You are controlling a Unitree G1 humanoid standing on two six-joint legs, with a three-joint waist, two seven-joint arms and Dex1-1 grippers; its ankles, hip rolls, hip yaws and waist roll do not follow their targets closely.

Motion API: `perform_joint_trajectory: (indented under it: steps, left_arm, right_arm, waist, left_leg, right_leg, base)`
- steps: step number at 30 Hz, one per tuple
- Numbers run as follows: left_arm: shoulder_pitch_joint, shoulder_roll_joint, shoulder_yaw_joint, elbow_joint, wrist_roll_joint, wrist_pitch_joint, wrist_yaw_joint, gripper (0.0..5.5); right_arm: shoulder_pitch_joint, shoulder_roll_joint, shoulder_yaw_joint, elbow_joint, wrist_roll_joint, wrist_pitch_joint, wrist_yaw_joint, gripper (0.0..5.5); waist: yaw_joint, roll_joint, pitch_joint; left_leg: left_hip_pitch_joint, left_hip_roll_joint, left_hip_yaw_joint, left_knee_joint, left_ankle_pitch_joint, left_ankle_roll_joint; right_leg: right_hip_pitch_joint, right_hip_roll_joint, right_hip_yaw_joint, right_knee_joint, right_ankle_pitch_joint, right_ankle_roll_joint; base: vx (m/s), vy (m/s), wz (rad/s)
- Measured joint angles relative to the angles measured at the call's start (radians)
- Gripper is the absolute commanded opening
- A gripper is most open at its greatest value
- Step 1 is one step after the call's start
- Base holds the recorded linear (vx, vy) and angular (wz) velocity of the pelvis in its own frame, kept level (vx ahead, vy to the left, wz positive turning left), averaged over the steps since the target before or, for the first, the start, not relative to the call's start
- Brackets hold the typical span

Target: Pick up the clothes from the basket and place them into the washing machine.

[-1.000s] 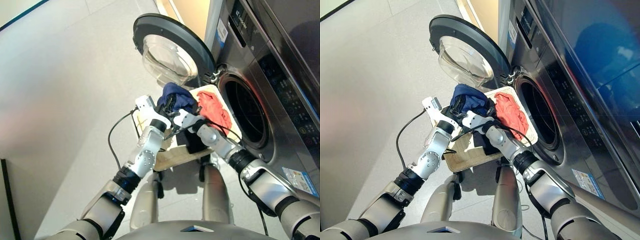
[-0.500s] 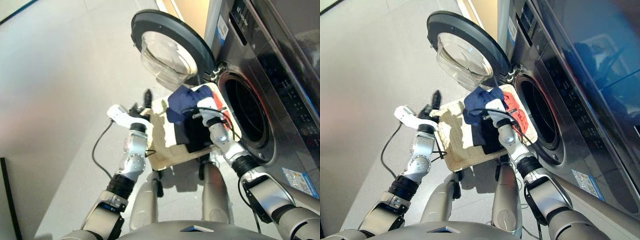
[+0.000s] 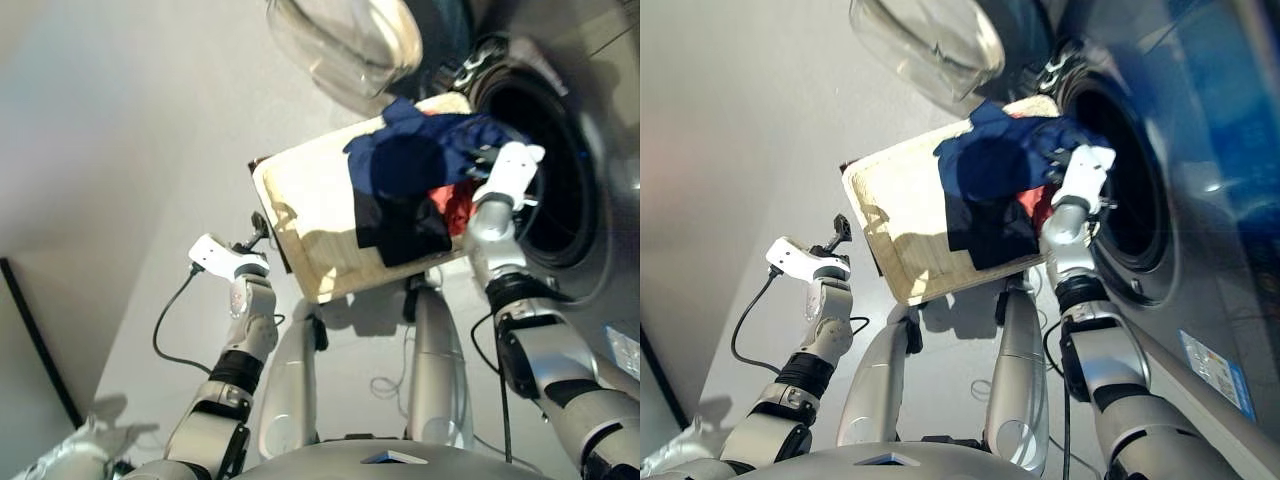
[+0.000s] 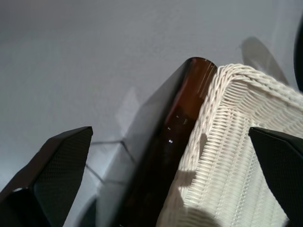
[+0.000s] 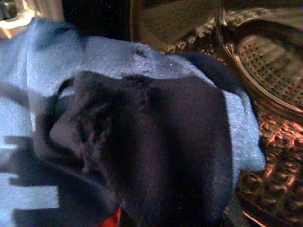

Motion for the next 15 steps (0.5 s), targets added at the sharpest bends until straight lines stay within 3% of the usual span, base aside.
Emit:
perform_joint_trajectory:
  steps: [4, 9, 12, 13, 14, 15]
  left_arm:
    - [0.005, 0.001, -0.001, 0.013, -0.001, 0.022, -0.001, 5.5]
    - [0.012, 0.003, -0.032, 0.007, -0.001, 0.025, -0.008, 5.5]
    - [0.013, 0.004, -0.036, 0.007, -0.007, 0.027, -0.011, 5.5]
    - [0.012, 0.004, -0.04, 0.007, -0.01, 0.027, -0.013, 5.5]
    - [0.012, 0.004, -0.04, 0.007, -0.01, 0.027, -0.014, 5.5]
    - [0.01, 0.004, -0.044, 0.007, -0.01, 0.027, -0.015, 5.5]
  right_arm:
    - [-0.07, -0.128, -0.052, 0.043, 0.092, -0.004, -0.075, 0.0]
    - [-0.107, -0.185, -0.059, 0.055, 0.152, -0.039, -0.136, 0.0]
    - [-0.122, -0.222, -0.058, 0.055, 0.183, -0.044, -0.14, 0.0]
    - [-0.122, -0.23, -0.053, 0.057, 0.199, -0.044, -0.124, 1.6]
    - [-0.122, -0.233, -0.043, 0.057, 0.209, -0.044, -0.106, 5.5]
    - [-0.121, -0.233, -0.034, 0.058, 0.234, -0.045, -0.08, 5.5]
  waist:
    - [0.03, 0.008, 0.007]
    - [0.031, 0.008, 0.007]
    - [0.03, 0.008, 0.007]
    - [0.03, 0.008, 0.007]
    - [0.029, 0.008, 0.007]
    - [0.027, 0.008, 0.007]
  left_leg:
    - [-0.081, -0.001, -0.004, 0.059, -0.012, 0.0]
    - [-0.112, -0.021, 0.002, 0.088, -0.025, 0.004]
    - [-0.148, -0.025, -0.002, 0.107, -0.027, 0.006]
    - [-0.155, -0.025, -0.003, 0.116, -0.031, 0.007]
    - [-0.158, -0.026, -0.003, 0.122, -0.034, 0.008]
    - [-0.158, -0.026, -0.003, 0.125, -0.035, 0.01]
  right_leg:
    - [-0.062, -0.005, 0.004, 0.019, 0.011, -0.002]
    - [-0.099, -0.021, 0.031, 0.042, -0.001, 0.008]
    - [-0.133, -0.026, 0.033, 0.056, 0.005, 0.009]
    - [-0.138, -0.027, 0.033, 0.06, 0.005, 0.01]
    - [-0.139, -0.028, 0.034, 0.061, 0.004, 0.011]
    - [-0.138, -0.028, 0.034, 0.063, 0.004, 0.011]
  base:
    - [0.0, 0.0, 0.0]
    - [0.0, 0.0, 0.0]
    - [0.0, 0.0, 0.0]
    - [0.0, 0.0, 0.0]
    - [0.0, 0.0, 0.0]
    - [0.0, 0.0, 0.0]
